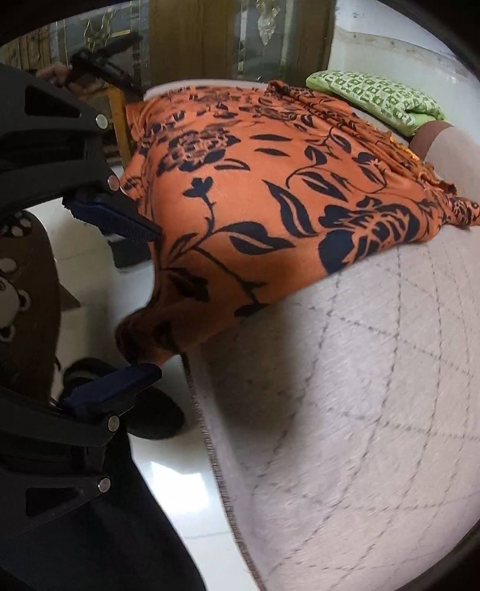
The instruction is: Fold small clothes
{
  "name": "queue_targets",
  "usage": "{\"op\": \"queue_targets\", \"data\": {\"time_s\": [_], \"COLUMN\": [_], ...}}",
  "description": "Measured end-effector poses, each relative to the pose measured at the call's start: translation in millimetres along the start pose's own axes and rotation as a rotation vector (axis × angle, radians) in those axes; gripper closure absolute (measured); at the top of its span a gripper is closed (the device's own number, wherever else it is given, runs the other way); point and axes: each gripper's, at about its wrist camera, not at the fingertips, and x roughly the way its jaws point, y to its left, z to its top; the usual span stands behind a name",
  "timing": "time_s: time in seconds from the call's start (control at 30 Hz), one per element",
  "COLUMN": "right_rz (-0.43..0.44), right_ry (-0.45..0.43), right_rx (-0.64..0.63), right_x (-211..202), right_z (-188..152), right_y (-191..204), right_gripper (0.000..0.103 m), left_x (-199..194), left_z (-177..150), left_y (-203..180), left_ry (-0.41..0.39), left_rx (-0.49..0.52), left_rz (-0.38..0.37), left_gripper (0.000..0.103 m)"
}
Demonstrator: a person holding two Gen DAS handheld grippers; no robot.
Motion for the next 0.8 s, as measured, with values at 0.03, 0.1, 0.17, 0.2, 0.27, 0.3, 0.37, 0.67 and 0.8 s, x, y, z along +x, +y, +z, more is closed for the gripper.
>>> {"op": "queue_targets", "data": {"time_s": [0.03,0.1,0.17,0.2,0.27,0.3,0.37,0.67,0.8], "right_rz": [0.002,0.01,0.007,0.009,0.02,0.025,0.041,0.054,0.086], "right_ry": [-0.009,-0.025,-0.05,-0.063,-0.079,-0.086,-0.1,-0.107,-0.097], "right_rx": [-0.01,-0.037,-0.066,-0.079,-0.081,-0.084,-0.101,-0.142,-0.171], "right_x": [1.3,3.6,4.3,4.5,4.7,4.7,4.4,-2.2,-9.1], "right_z": [0.0,-0.6,-2.2,-3.3,-5.9,-7.3,-12.6,-25.9,-22.9], "right_y": [1.8,6.4,9.6,9.7,10.3,10.2,10.0,24.6,33.2], "right_gripper": [0.032,0.032,0.032,0.032,0.033,0.035,0.045,0.071,0.08], "left_x": [0.8,4.0,11.3,15.3,25.4,29.1,39.0,36.2,19.9], "left_z": [-2.1,-4.8,-6.3,-7.5,-8.1,-9.0,-10.8,-20.5,-15.4], "left_y": [1.4,2.4,-2.2,-5.6,-15.1,-16.5,-20.0,-15.8,-20.8], "left_ry": [0.001,-0.009,-0.005,0.008,0.031,0.036,0.064,0.079,0.043], "left_rx": [-0.01,-0.017,0.0,0.012,0.03,0.035,0.029,0.003,0.063], "left_rz": [-0.015,-0.032,-0.055,-0.07,-0.096,-0.112,-0.147,-0.294,-0.307], "left_gripper": [0.021,0.021,0.021,0.021,0.021,0.021,0.028,0.085,0.086]}}
